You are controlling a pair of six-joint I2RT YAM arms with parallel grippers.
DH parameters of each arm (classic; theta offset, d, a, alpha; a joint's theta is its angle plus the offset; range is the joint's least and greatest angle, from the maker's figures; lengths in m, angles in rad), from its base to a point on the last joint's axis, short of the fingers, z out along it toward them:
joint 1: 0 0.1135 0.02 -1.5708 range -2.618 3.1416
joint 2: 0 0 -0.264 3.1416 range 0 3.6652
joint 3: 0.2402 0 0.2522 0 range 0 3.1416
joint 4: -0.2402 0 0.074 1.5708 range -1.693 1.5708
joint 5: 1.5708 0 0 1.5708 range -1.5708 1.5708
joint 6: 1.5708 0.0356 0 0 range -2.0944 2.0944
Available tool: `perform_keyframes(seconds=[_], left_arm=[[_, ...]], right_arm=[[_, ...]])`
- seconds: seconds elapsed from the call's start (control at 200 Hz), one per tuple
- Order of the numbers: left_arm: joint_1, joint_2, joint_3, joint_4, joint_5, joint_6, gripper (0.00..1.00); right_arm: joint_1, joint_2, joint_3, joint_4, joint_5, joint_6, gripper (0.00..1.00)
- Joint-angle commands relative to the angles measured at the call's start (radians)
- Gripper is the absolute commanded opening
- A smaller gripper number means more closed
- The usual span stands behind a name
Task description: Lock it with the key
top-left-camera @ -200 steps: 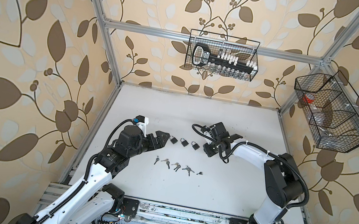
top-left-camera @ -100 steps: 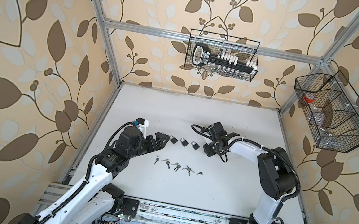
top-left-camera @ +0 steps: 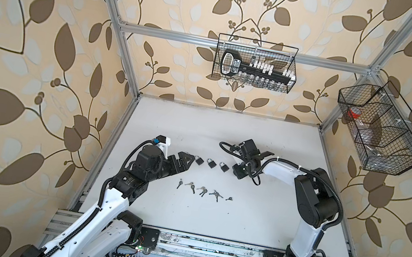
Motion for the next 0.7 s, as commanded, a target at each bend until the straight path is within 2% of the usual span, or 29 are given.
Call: perform_keyframes(seconds=[0.0, 0.425, 0.52, 0.625, 0.695], left_arm=[[0.012, -0.022, 0.003, -0.003, -0.002, 0.012, 0.99], [0.013, -0.089, 0.081, -0.181, -0.110, 0.090, 0.99], [0.012, -0.094, 0.132, -0.238, -0.201, 0.146, 0.99], [0.012, -0.107, 0.159, -0.245, -0.342, 0.206, 0.99], [0.012, -0.118, 0.138, -0.193, -0.462, 0.239, 0.99]], right_arm=[[-0.001, 0.041, 0.013, -0.033, -0.012, -0.004, 0.23], [-0.004, 0.007, 0.030, -0.024, -0.048, 0.006, 0.47], [-0.011, -0.087, 0.010, 0.025, -0.066, 0.035, 0.53], [-0.025, -0.247, -0.067, 0.150, 0.000, 0.103, 0.59], [-0.054, -0.360, -0.154, 0.268, 0.033, 0.168, 0.71]])
